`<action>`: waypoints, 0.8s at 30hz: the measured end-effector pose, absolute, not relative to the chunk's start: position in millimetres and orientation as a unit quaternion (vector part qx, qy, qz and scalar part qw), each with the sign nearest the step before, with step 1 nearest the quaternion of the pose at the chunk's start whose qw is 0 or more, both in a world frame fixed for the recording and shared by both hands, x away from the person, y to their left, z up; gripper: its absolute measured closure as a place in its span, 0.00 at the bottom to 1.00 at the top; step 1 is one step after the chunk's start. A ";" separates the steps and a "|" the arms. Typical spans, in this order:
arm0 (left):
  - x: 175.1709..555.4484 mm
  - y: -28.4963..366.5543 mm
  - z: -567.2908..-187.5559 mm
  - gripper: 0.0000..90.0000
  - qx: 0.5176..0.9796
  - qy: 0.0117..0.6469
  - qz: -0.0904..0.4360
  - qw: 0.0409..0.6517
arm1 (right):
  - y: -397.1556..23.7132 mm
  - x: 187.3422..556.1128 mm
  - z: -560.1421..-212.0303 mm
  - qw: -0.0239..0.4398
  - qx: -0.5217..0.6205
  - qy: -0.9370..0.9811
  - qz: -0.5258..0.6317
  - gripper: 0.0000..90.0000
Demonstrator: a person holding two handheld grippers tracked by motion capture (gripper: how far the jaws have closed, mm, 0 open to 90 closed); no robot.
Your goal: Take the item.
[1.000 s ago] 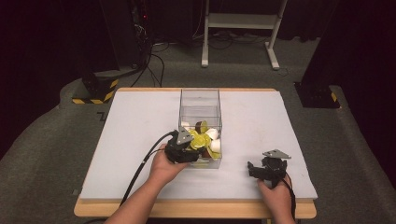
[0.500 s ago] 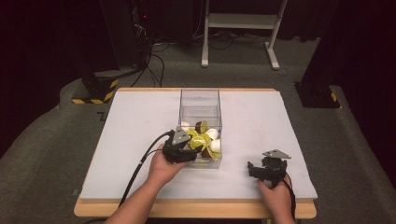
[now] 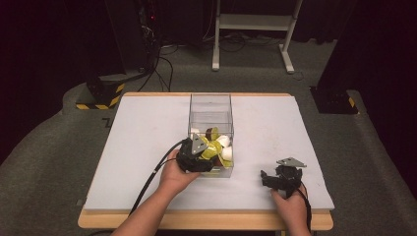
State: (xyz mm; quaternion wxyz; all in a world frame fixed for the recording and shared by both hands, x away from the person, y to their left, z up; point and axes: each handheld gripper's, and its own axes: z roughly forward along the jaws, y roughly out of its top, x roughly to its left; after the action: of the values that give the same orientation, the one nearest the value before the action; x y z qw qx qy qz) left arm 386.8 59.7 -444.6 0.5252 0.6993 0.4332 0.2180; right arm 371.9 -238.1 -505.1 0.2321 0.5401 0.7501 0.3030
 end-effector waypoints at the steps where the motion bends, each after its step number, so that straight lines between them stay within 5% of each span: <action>1: 386.8 58.8 -445.2 0.30 0.696 0.434 0.219 0.529 | -238.1 371.9 -505.1 0.232 0.540 0.750 0.303 0.10; 12: 385.1 62.1 -448.0 0.42 0.701 0.424 0.222 0.529 | -238.1 371.9 -505.1 0.232 0.540 0.750 0.303 0.10; 24: 382.8 67.5 -446.2 0.43 0.681 0.430 0.210 0.555 | -238.1 371.9 -505.0 0.232 0.540 0.750 0.303 0.10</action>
State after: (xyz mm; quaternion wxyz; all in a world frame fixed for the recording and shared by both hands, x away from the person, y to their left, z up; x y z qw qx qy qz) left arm 382.8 67.5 -446.2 0.5547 0.6807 0.4302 0.2096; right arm 371.9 -238.1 -505.0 0.2316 0.5402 0.7502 0.3030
